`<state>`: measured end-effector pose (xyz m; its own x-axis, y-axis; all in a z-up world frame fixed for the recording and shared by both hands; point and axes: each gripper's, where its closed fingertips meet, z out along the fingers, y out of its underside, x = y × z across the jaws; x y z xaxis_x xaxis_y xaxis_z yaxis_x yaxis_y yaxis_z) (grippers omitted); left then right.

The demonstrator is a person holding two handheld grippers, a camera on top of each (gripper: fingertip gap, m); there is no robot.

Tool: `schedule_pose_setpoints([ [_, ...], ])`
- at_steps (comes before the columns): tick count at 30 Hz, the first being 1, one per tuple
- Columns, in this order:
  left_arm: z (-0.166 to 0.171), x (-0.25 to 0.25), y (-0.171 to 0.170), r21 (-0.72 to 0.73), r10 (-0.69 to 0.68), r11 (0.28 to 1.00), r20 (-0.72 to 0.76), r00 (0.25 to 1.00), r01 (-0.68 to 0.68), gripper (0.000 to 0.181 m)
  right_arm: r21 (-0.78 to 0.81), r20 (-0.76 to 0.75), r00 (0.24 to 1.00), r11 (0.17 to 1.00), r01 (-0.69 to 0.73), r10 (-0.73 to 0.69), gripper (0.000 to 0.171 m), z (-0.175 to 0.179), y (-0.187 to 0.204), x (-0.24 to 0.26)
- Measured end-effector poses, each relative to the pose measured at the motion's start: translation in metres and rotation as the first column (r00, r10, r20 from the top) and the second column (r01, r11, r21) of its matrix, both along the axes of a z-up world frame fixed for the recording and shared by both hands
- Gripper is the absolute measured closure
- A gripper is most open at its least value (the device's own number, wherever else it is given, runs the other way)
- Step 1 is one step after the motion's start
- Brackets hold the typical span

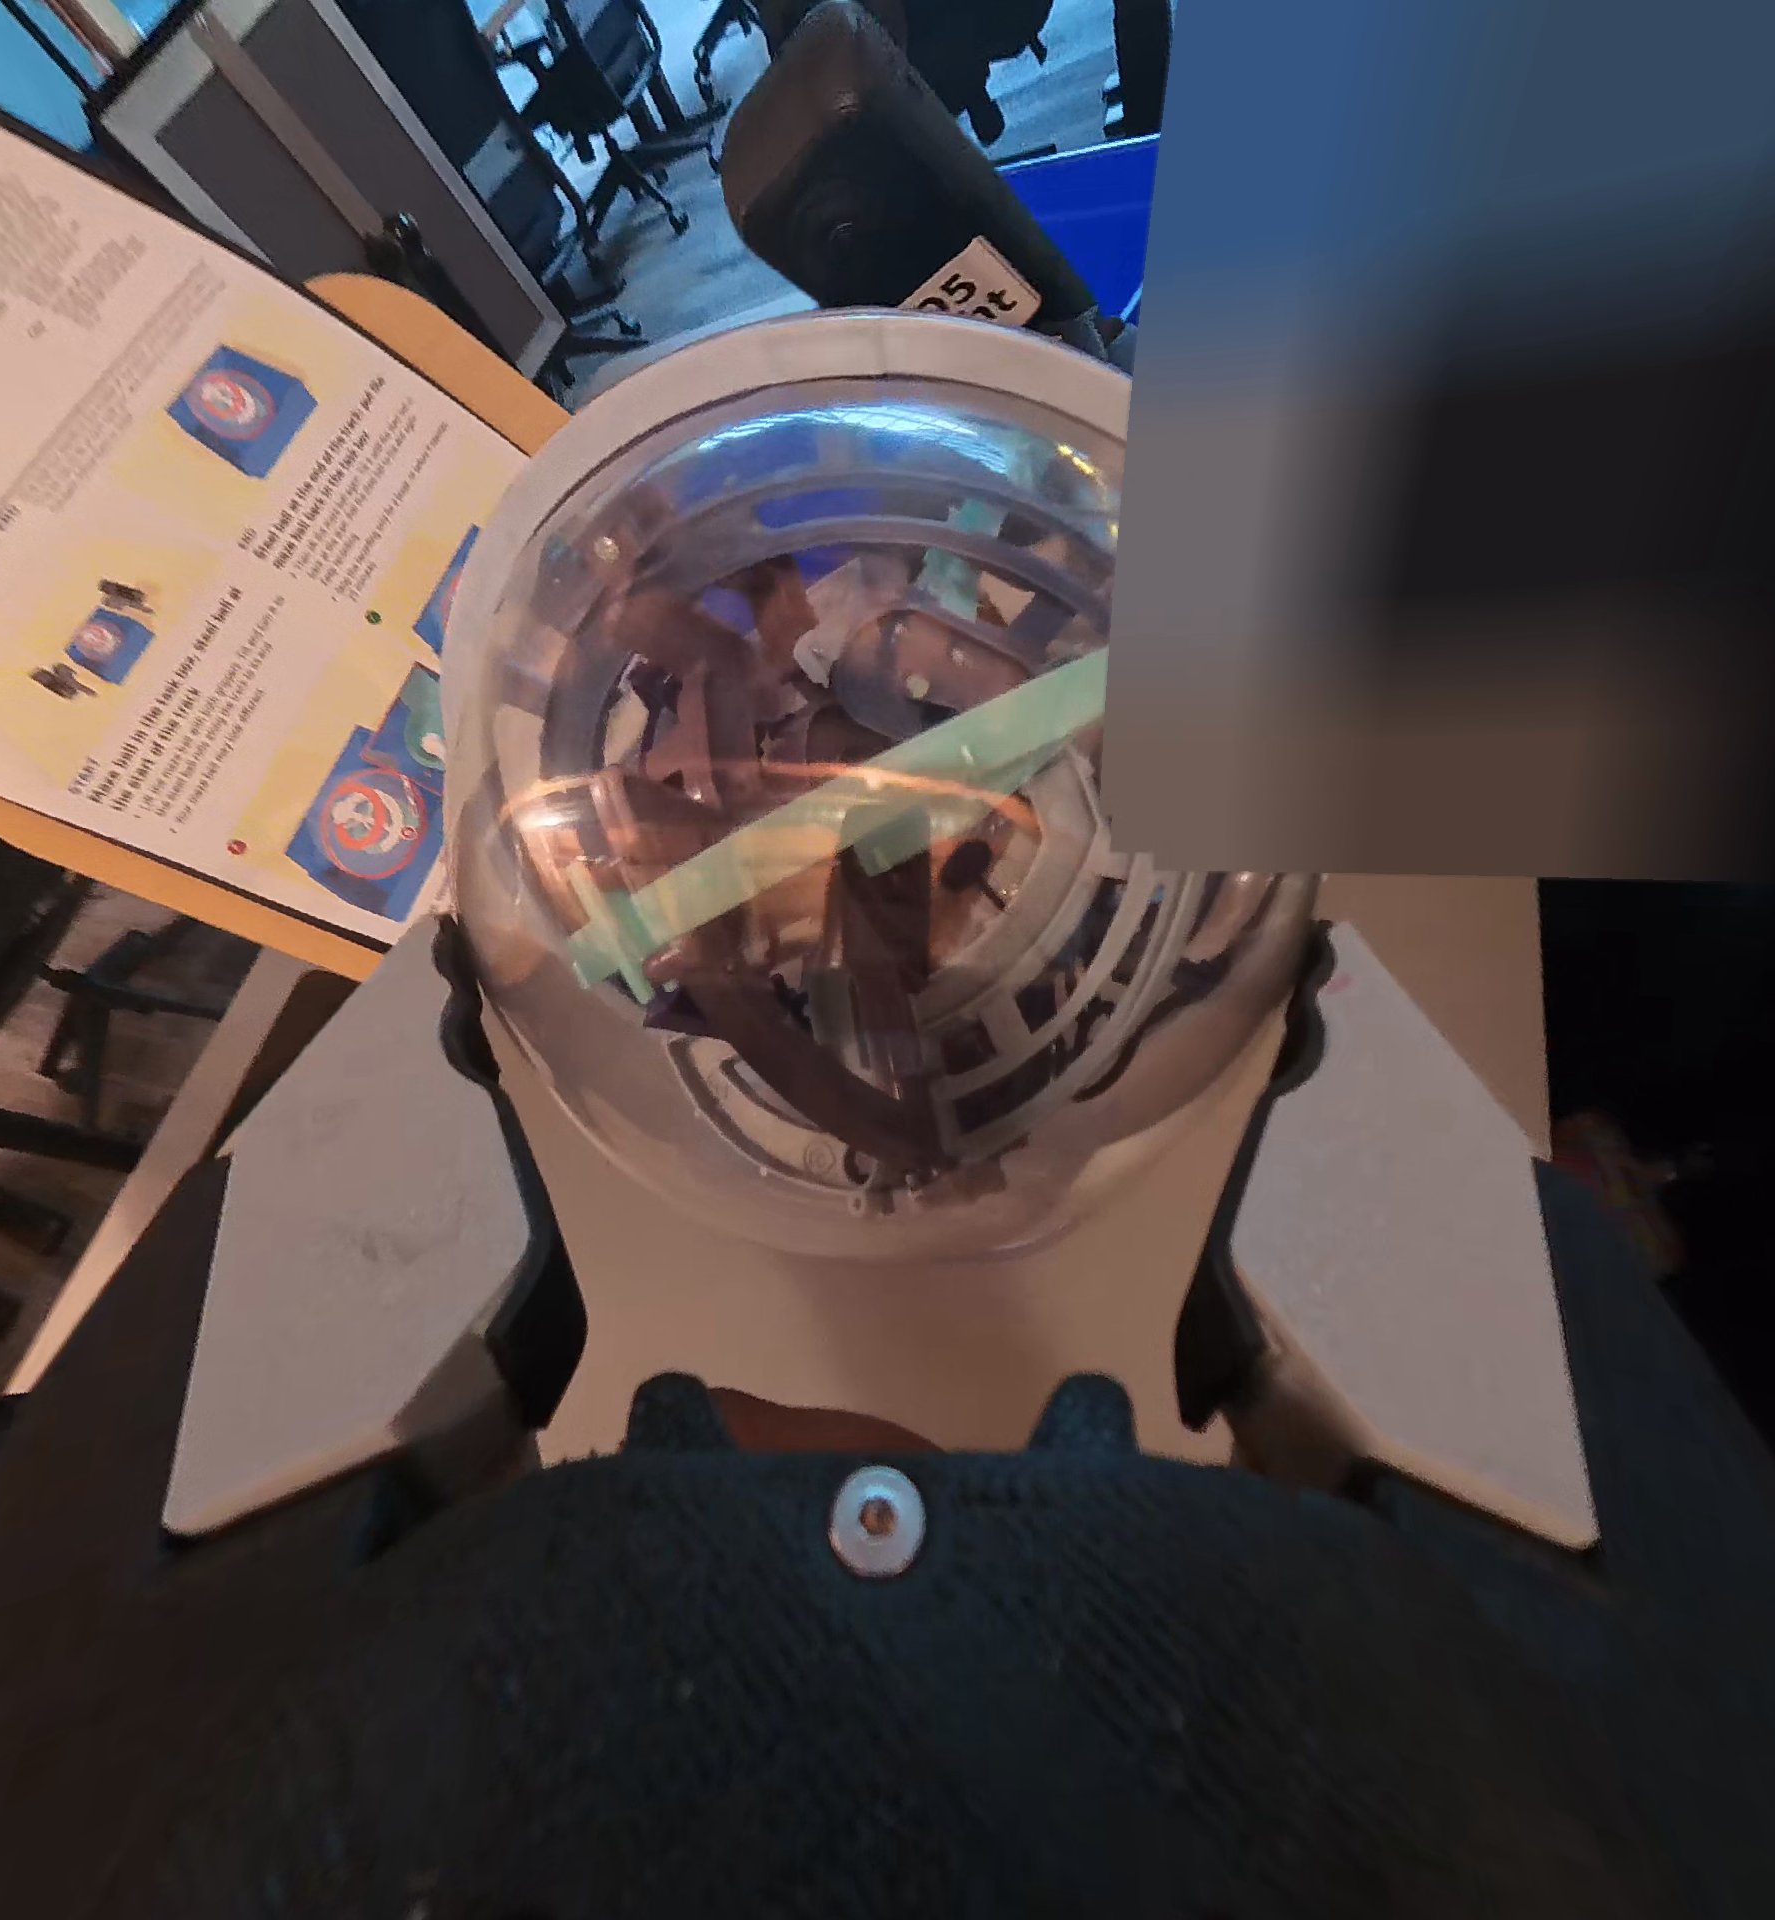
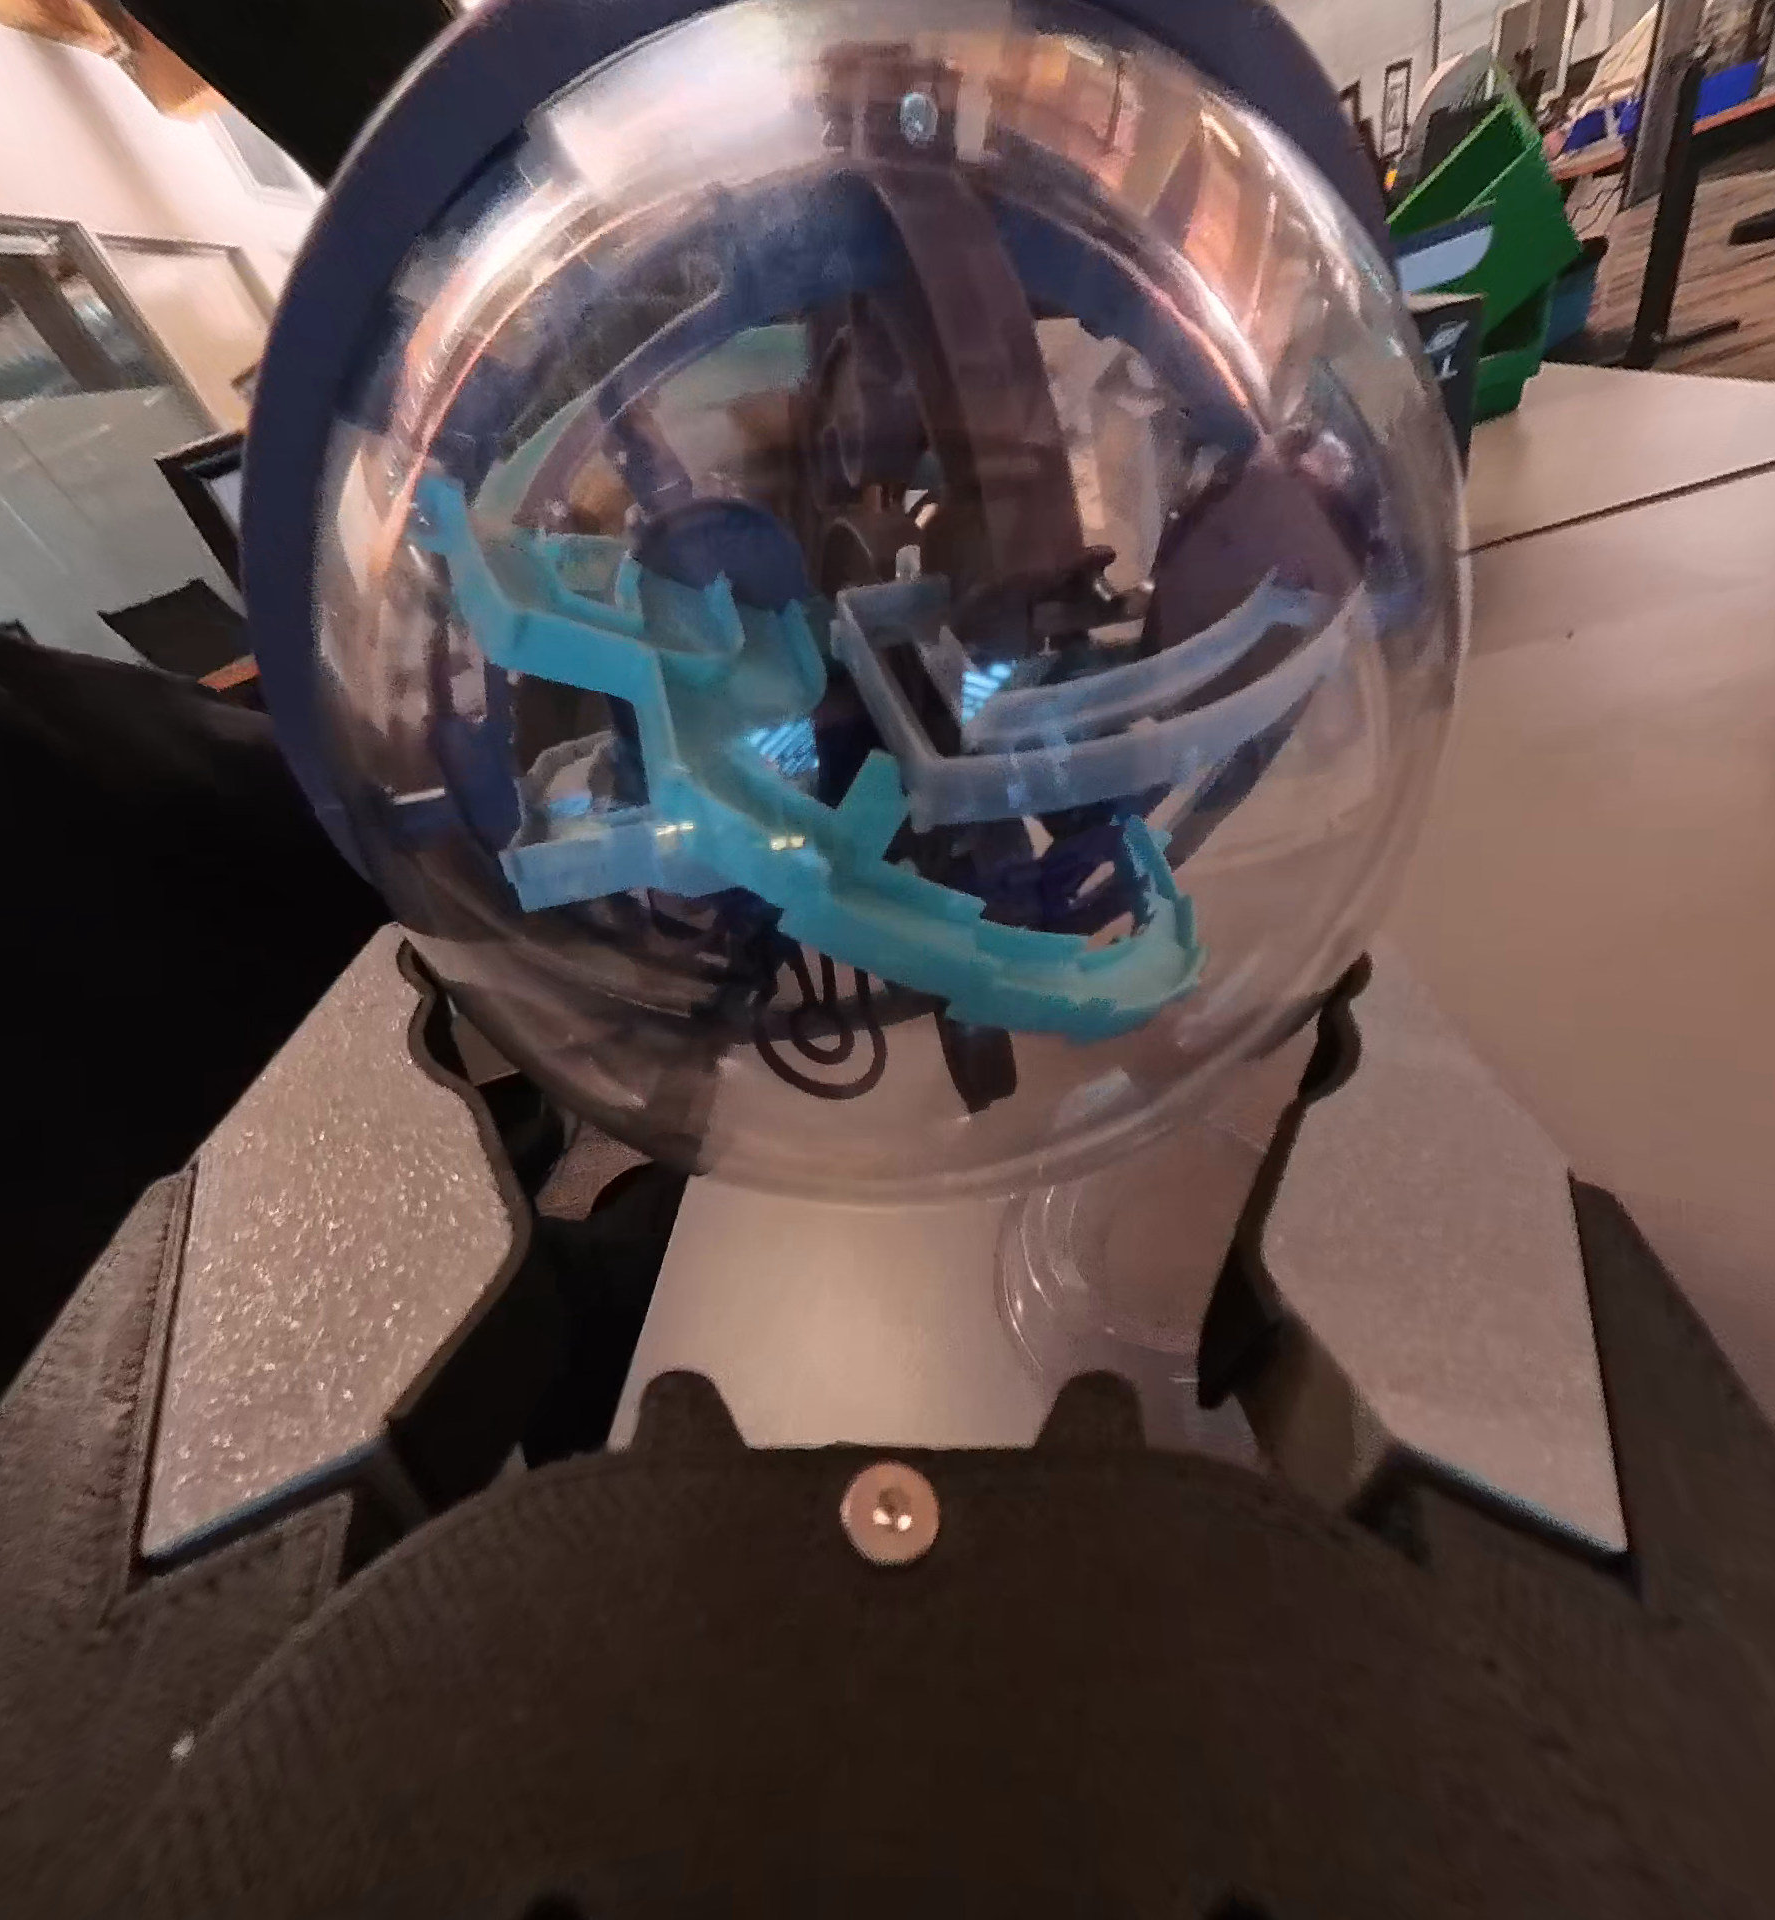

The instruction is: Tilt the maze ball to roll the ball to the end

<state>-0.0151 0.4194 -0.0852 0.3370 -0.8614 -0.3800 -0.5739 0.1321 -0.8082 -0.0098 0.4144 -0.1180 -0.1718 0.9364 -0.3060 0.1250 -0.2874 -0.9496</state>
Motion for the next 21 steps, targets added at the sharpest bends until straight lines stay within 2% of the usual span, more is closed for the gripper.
schedule_pose_setpoints([
  [10, -0.014, -0.013, -0.01, 0.009, -0.049, 0.999, -0.007, 0.999, 0.049, 0.033, -0.001, -0.022, 0.999, 1.0, 0.028, -0.028, 0.013, -0.016, -0.01, -0.015],
  [21, -0.026, -0.021, -0.01, 0.048, -0.236, 0.97, -0.014, 0.972, 0.236, 0.033, 0.039, -0.006, 0.986, 0.985, 0.169, -0.169, 0.013, -0.033, -0.008, -0.028],
])
